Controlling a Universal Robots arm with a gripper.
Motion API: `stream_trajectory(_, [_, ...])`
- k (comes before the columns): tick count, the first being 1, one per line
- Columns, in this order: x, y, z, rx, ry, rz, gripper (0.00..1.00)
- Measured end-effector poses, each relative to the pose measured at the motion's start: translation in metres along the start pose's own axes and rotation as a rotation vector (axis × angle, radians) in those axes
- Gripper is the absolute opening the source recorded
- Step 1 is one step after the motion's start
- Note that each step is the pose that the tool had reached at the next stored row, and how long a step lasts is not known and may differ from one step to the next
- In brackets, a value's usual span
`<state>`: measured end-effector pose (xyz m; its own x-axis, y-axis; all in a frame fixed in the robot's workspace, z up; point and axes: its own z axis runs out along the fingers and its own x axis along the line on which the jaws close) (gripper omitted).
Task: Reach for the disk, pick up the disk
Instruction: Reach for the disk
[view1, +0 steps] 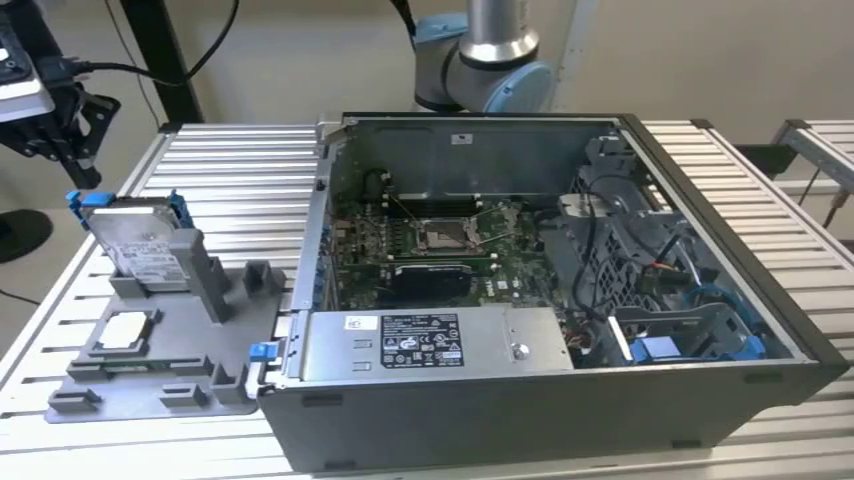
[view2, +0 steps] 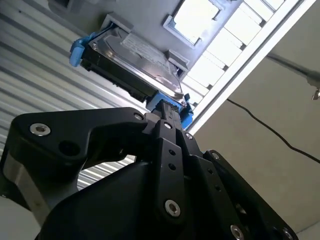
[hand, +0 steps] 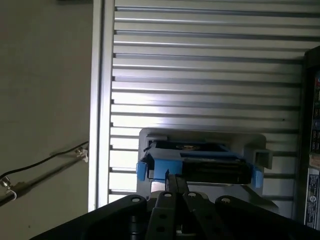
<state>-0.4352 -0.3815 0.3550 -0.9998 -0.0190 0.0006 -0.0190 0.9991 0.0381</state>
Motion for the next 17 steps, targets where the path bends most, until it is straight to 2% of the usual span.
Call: stream_trajectory(17, [0.0042, -0.0004, 0.0001, 0.0000, -0.0001, -0.001, 0.00])
